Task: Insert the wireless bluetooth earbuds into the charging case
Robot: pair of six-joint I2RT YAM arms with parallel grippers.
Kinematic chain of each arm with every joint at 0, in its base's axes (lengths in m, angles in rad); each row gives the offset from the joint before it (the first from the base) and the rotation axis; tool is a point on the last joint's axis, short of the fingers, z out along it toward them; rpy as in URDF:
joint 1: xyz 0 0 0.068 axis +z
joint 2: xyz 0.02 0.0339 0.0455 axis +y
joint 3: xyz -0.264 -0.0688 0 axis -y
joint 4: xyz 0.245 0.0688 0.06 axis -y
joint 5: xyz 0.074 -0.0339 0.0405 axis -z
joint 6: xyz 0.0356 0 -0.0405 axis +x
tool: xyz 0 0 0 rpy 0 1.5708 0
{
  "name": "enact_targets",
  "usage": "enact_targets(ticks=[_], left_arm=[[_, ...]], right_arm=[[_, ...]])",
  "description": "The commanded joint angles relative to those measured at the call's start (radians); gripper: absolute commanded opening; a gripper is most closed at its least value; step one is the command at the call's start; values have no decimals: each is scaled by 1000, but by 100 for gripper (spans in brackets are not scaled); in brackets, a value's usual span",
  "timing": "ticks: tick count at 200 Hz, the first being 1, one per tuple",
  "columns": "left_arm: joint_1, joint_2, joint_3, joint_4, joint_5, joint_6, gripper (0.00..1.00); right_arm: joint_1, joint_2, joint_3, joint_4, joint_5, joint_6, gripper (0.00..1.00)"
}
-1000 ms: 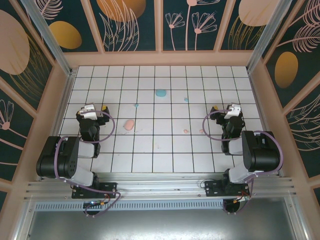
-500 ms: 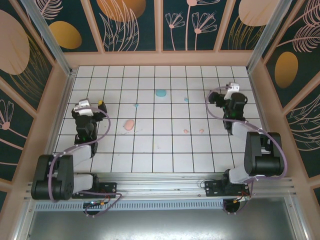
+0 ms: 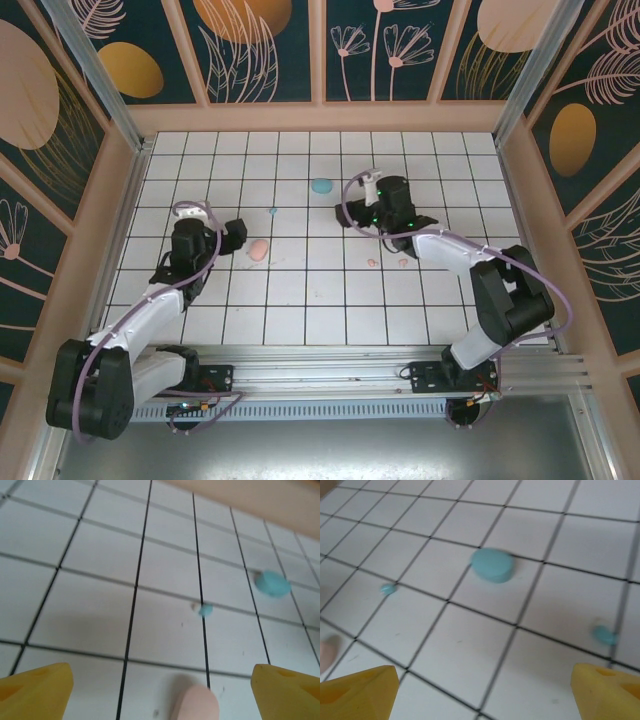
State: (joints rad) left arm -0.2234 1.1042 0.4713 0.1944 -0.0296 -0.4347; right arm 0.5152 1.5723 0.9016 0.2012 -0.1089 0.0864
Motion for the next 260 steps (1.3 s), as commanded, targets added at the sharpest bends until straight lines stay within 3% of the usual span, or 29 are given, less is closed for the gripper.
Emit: enact_targets(ticks=[1, 57, 102, 260], left_arm=[[-20, 38, 53, -135, 13, 2, 86], [-113, 236, 182, -199, 16, 81, 82], [-151, 371, 249, -238, -52, 115, 81], [-208, 521, 341, -333, -33, 159, 65]], right_arm=[[26, -3, -22, 15, -7, 102, 89], [26, -101, -112, 76, 14, 202, 87], [26, -144, -151, 45, 35, 216, 87], [-21, -166, -170, 12, 36, 324, 85]])
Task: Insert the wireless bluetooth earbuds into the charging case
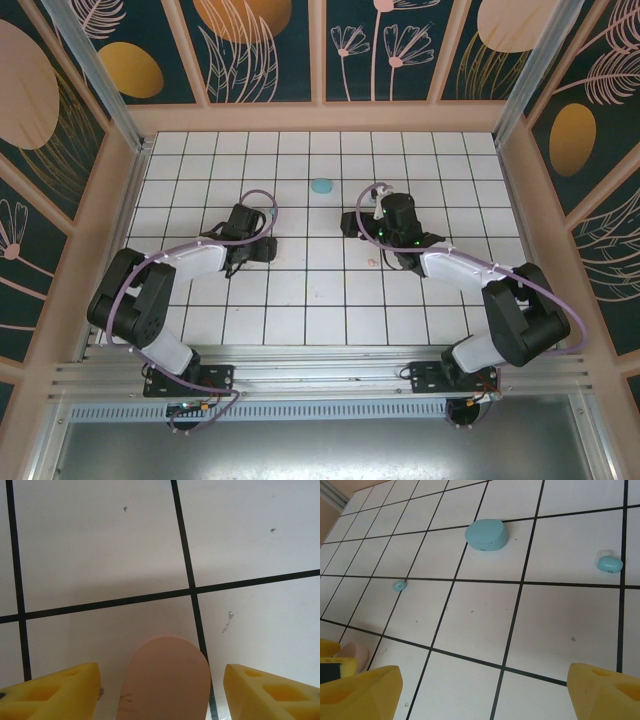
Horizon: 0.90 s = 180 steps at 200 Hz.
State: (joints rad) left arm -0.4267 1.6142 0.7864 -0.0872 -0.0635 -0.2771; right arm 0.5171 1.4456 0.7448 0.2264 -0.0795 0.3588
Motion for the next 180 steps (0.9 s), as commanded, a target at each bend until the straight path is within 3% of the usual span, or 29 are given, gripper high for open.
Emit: enact_targets(ticks=[1, 52, 109, 141, 180], left_arm=[[-4, 11, 26, -52, 2, 1, 66], [-10, 48, 57, -103, 0, -19, 65], [-30, 90, 68, -120, 3, -41, 57], [-43, 66, 62, -112, -24, -36, 43], [-55, -65, 21, -26, -29, 33, 25]], right_arm=[[-25, -41, -13, -13, 6, 53, 85], [-114, -56, -32, 6, -95, 157, 83], [-155, -58, -9, -42, -136, 171, 83], [-166, -60, 6, -63, -166, 180, 83], [-170, -55, 42, -92, -226, 169, 82]])
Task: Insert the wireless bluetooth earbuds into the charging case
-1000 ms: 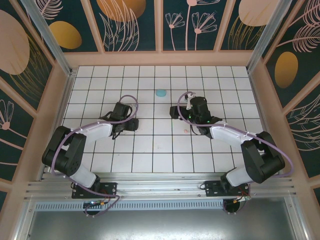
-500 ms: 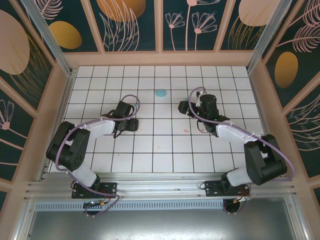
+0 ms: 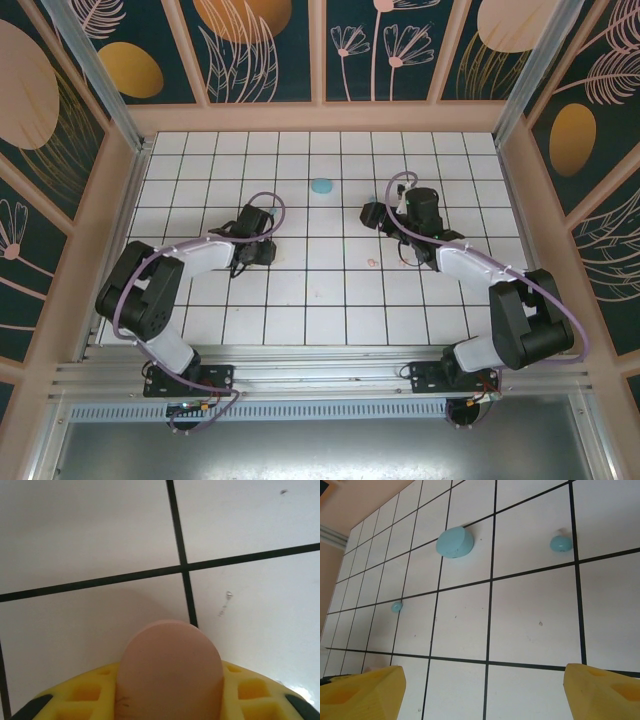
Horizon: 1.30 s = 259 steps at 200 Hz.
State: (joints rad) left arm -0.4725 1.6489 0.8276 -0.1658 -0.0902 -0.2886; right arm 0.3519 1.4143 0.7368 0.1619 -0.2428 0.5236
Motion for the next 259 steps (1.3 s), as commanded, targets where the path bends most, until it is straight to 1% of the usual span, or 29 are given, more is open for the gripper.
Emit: enact_targets(ticks=[1, 18, 28, 60, 77, 93, 106, 124, 169, 174, 190, 217, 226, 235, 249, 259], left_arm=[[-9, -102, -20, 56, -1, 48, 25], [-11, -164, -35, 106, 41, 97, 20], [-11, -195, -43, 143, 81, 125, 19], [-14, -273, -48, 251, 239, 226, 20], [-22, -298, -35, 299, 304, 276, 20], [-41, -311, -22, 344, 354, 316, 20], [-66, -306, 1, 357, 380, 347, 20], [-104, -280, 55, 335, 397, 385, 19], [-162, -210, 139, 316, 427, 411, 19], [-167, -200, 172, 308, 429, 415, 19], [-181, -169, 203, 284, 433, 422, 19], [-184, -145, 211, 286, 440, 417, 19], [-184, -142, 211, 287, 443, 413, 18], [-186, -135, 212, 282, 439, 411, 18], [-184, -125, 215, 269, 429, 412, 17], [-185, -125, 210, 269, 428, 411, 17]], right_arm=[[-6, -23, 52, -29, -65, 3, 82], [-7, -8, 80, -49, -111, 0, 81], [-5, 6, 103, -64, -145, -1, 81], [31, 54, 194, -140, -251, -34, 79], [61, 77, 248, -194, -311, -71, 79], [74, 92, 272, -208, -387, -71, 79], [78, 95, 277, -198, -418, -48, 78], [79, 92, 281, -178, -439, -20, 77], [88, 87, 303, -177, -490, -10, 76], [90, 84, 302, -179, -492, -11, 76], [98, 75, 300, -179, -489, -12, 76], [99, 45, 287, -172, -464, 0, 75], [100, 30, 283, -171, -446, 4, 72], [100, 7, 277, -184, -377, 9, 70], [95, -42, 255, -215, -218, 24, 67], [87, -77, 232, -200, -173, 26, 67]])
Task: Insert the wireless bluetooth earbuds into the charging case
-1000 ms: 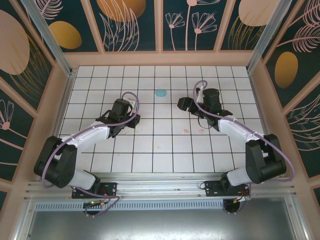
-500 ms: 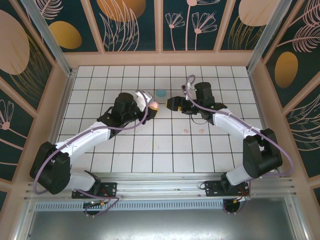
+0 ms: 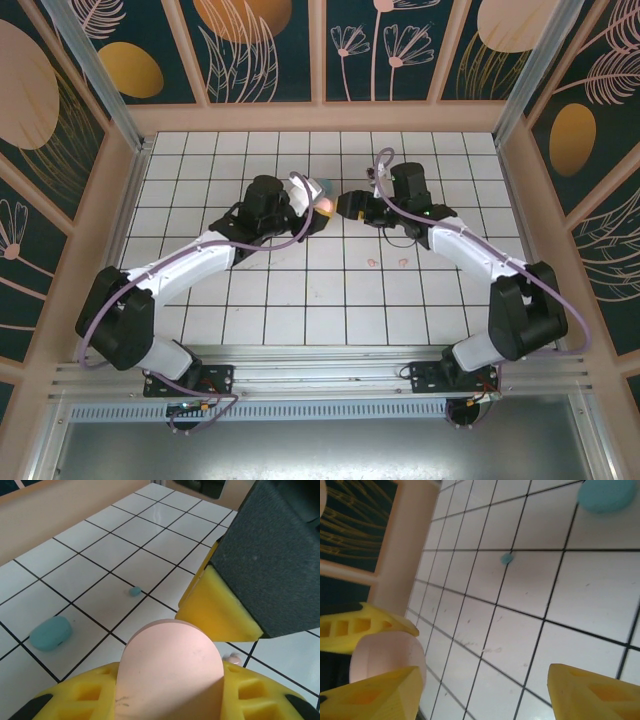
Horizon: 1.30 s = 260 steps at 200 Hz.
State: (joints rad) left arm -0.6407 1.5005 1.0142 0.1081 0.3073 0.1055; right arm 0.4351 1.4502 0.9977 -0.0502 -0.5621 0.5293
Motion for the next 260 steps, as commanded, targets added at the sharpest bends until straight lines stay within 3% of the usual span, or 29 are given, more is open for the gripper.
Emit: enact_targets(ticks=[1, 48, 90, 121, 162, 202, 235, 260], left_arm=[[-16, 24, 22, -5, 31, 17, 17], [-17, 23, 20, 7, 49, 8, 18], [-23, 0, 14, 37, 68, -1, 18], [-24, -30, -15, 54, 61, 2, 18], [-24, -56, -35, 79, 60, 19, 20], [-23, -63, -64, 96, 80, 53, 41], [-22, -150, -140, 210, -40, 53, 74], [-22, -223, -196, 280, -92, 5, 91]], right_arm=[[4, -116, -32, 14, 147, 20, 67], [36, -165, -43, 52, 98, 31, 67], [102, -68, 12, 20, 53, 25, 70], [92, -7, 35, 29, -39, 48, 72], [74, 7, 24, 94, -144, 108, 47], [49, -2, 13, 111, -169, 171, 15], [-42, -68, -82, 218, -136, 366, 14], [-122, -136, -190, 372, -135, 532, 14]])
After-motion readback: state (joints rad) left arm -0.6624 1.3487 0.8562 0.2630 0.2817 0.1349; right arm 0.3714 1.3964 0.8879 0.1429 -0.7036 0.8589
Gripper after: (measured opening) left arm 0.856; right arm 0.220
